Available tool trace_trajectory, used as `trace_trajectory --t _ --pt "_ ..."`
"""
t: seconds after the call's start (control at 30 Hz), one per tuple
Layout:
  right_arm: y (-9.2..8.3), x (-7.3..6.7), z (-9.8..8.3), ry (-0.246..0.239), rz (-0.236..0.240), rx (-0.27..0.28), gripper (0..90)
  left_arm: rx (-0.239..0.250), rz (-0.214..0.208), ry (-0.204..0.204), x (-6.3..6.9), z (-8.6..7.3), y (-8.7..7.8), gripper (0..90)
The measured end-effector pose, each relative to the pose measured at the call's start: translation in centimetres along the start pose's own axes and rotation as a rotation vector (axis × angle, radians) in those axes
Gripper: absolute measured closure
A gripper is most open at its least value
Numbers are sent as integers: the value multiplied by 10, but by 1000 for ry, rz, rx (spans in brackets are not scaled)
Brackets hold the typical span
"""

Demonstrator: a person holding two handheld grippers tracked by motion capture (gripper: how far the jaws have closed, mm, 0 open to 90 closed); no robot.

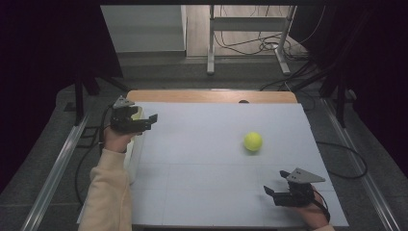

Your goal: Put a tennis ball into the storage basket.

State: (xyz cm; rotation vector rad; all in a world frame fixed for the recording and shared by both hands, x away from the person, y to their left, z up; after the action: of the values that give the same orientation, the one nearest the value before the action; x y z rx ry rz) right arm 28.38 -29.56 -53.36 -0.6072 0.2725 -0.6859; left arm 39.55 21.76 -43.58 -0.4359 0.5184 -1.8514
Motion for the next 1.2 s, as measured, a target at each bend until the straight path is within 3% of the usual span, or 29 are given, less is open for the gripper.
trace_trajectory --t 0.67,0.87,1.0,1.2 --pt "2 -1 -1 -11 6 -13 148 -70 -29 82 23 -5 18 139" --pt "2 -1 -2 -13 6 -28 148 -102 -29 136 33 -8 27 139" --pt "2 -1 -2 -15 4 -33 148 -127 -18 196 41 -10 33 133" --pt "2 -1 -2 -18 3 -33 147 -121 -20 198 43 -9 31 133"
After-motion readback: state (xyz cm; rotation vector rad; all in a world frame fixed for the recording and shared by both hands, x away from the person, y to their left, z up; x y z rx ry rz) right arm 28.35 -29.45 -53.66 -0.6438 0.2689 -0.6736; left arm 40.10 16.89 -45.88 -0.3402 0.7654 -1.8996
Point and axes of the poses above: each handheld gripper's, and its own axes: y roughly forward along the jaws, z roughly out of its top, x roughly to its right, the point moved 3 cm from there along y, roughly forward along the jaws, and after that the axes turned 7 degrees about z, right-handed, at the moved point
